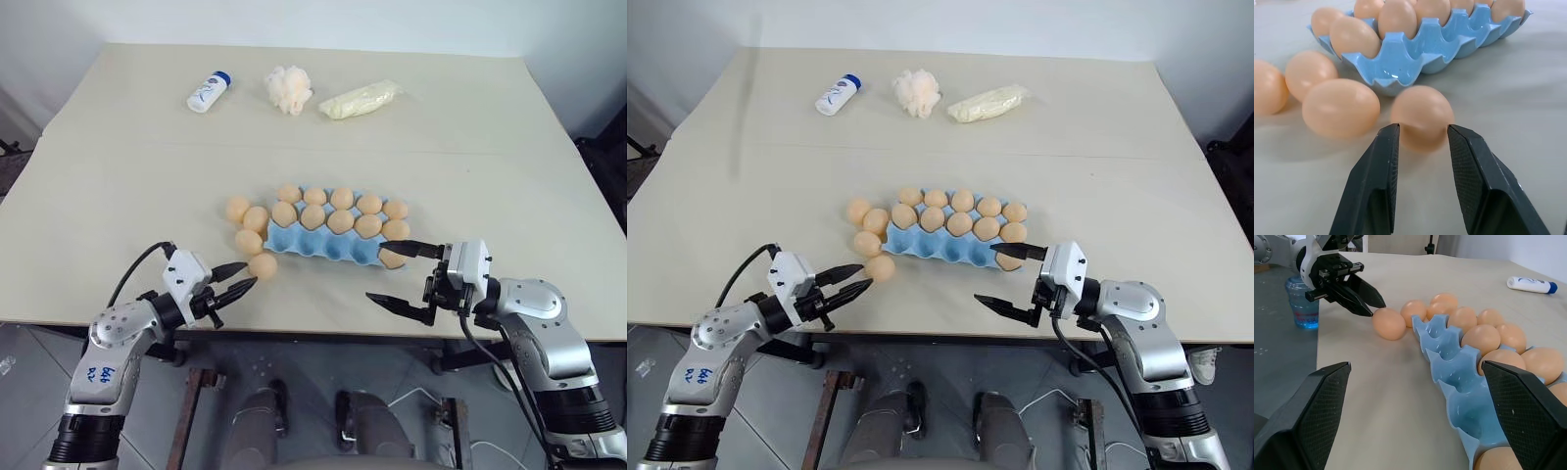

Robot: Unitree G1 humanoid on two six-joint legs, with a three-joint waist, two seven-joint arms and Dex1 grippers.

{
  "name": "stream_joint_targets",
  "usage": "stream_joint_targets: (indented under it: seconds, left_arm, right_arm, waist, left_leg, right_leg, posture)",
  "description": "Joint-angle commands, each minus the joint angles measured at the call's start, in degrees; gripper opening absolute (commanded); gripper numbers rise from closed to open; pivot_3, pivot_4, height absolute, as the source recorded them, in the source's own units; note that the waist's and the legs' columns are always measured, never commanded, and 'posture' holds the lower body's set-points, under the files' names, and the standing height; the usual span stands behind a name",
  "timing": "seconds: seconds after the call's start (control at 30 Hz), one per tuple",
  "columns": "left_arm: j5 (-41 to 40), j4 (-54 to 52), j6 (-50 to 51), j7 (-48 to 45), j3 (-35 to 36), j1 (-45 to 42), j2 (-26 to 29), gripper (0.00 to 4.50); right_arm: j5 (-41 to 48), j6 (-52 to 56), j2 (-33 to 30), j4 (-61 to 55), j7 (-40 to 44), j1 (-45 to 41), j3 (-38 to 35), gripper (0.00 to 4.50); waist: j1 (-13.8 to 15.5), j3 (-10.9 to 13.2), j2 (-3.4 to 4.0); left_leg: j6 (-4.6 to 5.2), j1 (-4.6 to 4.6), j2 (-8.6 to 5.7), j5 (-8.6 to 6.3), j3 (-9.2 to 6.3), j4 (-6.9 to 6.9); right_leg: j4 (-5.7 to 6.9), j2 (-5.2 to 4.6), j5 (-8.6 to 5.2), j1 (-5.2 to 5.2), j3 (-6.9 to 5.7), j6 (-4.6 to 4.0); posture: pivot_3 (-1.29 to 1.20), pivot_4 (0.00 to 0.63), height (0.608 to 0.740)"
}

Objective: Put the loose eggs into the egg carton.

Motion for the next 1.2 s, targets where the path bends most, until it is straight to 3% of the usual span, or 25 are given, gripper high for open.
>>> stream_joint_targets:
  seconds: [0.03,0.13,0.3,0.6,0.83,0.87,1.1,1.2]
  left_arm:
    - [-0.4,0.1,0.2,-0.8,0.3,0.5,0.7,1.61]
    - [-2.1,-0.5,1.3,-2.0,0.2,0.8,0.4,2.23]
    - [-0.1,0.0,0.0,-0.5,-0.5,0.1,-0.8,3.78]
    - [3.2,3.5,-0.3,2.6,-4.7,-3.3,-4.7,3.78]
    - [3.5,4.2,-1.4,3.0,-4.9,-3.9,-5.9,1.97]
    - [2.6,3.6,-1.4,2.3,-4.3,-3.7,-5.6,1.87]
    - [-3.0,-1.6,0.3,-2.0,-1.8,-4.6,-3.0,1.87]
    - [-3.9,-2.3,2.5,-3.6,-3.6,-9.4,-2.4,1.87]
  right_arm:
    - [0.6,-1.0,-0.8,-2.3,-0.5,0.6,-2.2,4.50]
    - [0.7,-1.0,-0.9,-2.4,-0.7,0.8,-2.1,4.50]
    - [0.8,-0.8,-0.9,-2.5,-0.8,0.7,-1.8,4.50]
    - [0.8,-0.2,-0.7,-2.9,-1.1,0.4,-1.4,4.50]
    - [0.9,0.1,-0.7,-3.6,-1.3,1.2,-1.6,4.50]
    - [1.1,0.1,-1.0,-3.7,-1.0,1.5,-1.8,4.50]
    - [2.8,0.2,-3.5,-4.9,0.6,3.5,-4.0,4.50]
    - [2.8,-0.4,-4.4,-3.9,0.7,4.3,-6.0,4.50]
  waist:
    - [0.0,0.0,0.00]
    - [0.0,0.0,0.00]
    - [0.0,0.0,0.00]
    - [0.1,0.0,0.01]
    - [0.0,0.0,0.01]
    - [0.1,0.0,0.01]
    - [0.0,0.0,0.01]
    - [0.4,0.0,0.01]
  left_leg:
    - [0.00,0.00,0.00,0.00,0.00,-0.01]
    - [0.00,0.00,0.00,0.00,-0.01,-0.05]
    - [0.00,0.01,0.02,0.00,-0.01,-0.08]
    - [0.00,0.01,0.02,0.00,-0.01,-0.06]
    - [0.00,0.01,0.03,0.01,-0.01,0.01]
    - [0.00,0.01,0.03,0.01,-0.02,0.03]
    - [0.00,0.01,0.04,0.01,-0.01,0.07]
    - [0.00,0.02,0.04,0.01,-0.02,0.08]
  right_leg:
    - [0.00,0.00,0.01,-0.01,0.00,0.01]
    - [0.01,0.01,0.09,-0.04,-0.02,0.17]
    - [0.02,0.02,0.14,-0.05,-0.05,0.27]
    - [0.03,0.02,0.15,-0.03,-0.04,0.29]
    - [0.08,0.04,0.19,-0.03,-0.05,0.36]
    - [0.10,0.05,0.19,-0.03,-0.06,0.36]
    - [0.09,0.04,0.19,0.02,-0.06,0.36]
    - [0.09,0.04,0.19,0.03,-0.09,0.36]
  posture:
    - [0.00,0.150,0.740]
    - [0.00,0.150,0.740]
    - [0.00,0.150,0.740]
    - [0.00,0.150,0.740]
    - [0.00,0.150,0.740]
    - [0.00,0.150,0.740]
    - [0.00,0.150,0.740]
    - [0.00,0.150,0.740]
